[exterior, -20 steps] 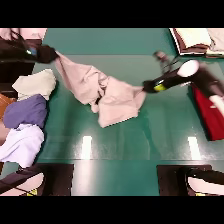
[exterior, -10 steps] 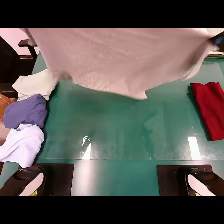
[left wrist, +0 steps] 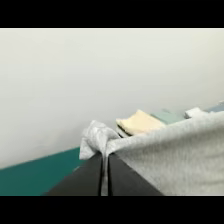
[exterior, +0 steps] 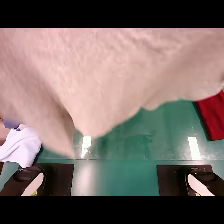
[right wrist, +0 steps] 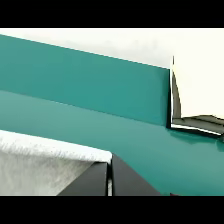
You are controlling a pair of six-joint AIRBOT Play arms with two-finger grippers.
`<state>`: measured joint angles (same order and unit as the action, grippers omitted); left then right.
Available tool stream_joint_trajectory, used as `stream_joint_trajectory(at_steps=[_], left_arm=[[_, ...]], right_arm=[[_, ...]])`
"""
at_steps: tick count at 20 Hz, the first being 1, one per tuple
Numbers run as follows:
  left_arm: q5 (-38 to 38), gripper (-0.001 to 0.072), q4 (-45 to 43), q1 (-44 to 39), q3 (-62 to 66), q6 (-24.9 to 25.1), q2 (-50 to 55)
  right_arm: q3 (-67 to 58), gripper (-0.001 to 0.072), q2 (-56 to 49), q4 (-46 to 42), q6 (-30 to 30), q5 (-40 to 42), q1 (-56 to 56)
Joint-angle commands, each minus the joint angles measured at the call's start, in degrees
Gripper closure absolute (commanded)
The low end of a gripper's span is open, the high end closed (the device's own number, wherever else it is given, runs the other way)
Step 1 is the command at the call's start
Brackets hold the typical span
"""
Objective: Fold the shirts.
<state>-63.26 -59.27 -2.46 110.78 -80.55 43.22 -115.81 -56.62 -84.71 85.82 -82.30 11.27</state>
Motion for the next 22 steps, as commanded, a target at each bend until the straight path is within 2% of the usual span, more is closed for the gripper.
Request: stream_joint_trajectory(at_steps=[1,3,5,7,9,12,13,14,15,17,20,22], left_arm=[[-11.7,0.0687,-7.2,0.1,-4.0,-3.5,3.8],[-15.5,0.0687,-9.0,0.1,-12.4,-3.5,7.5],[-14.3,0.0686,-9.1,0.1,-24.3,-3.0,11.8],[-7.9,0.0686,-9.1,0.1,-37.6,-3.0,16.5],[2.4,0.0685,-9.6,0.1,-46.8,-1.2,22.1],[11.0,0.0684,-10.2,0.1,-46.8,-0.4,31.6],[12.1,0.0546,-10.2,0.1,-44.9,-0.4,34.1],[12.3,0.0252,-10.2,0.1,-42.8,-0.5,36.1],[12.2,0.0169,-10.2,0.1,-40.5,-0.5,37.7],[11.2,0.0169,-10.2,0.6,-37.4,-0.4,38.1],[0.5,0.0169,-10.1,5.1,-33.5,-0.4,37.2],[-5.0,0.0169,-10.0,8.5,-36.3,0.3,35.0]], right_arm=[[-2.1,0.0697,-7.5,-0.8,0.0,-3.0,0.5],[2.8,0.0697,-12.9,-0.8,0.0,-3.0,1.7],[7.4,0.0697,-19.6,-0.9,0.0,-2.6,3.8],[11.3,0.0697,-26.5,-0.8,-1.5,-0.2,5.5],[11.7,0.0697,-33.6,-0.8,-1.9,2.3,6.4],[7.2,0.0696,-42.4,-0.3,-1.9,3.7,6.7],[4.8,0.0696,-44.7,-0.3,-1.9,3.7,6.7],[2.5,0.0696,-46.6,-0.2,-1.9,3.4,6.7],[0.0,0.069,-48.3,-0.1,-1.9,2.7,6.6],[-2.0,0.0395,-49.3,3.2,-1.9,1.4,5.7],[4.0,0.0395,-44.9,16.4,-4.3,-1.2,1.6],[12.0,0.0396,-39.4,23.2,-6.4,-1.9,-1.9]])
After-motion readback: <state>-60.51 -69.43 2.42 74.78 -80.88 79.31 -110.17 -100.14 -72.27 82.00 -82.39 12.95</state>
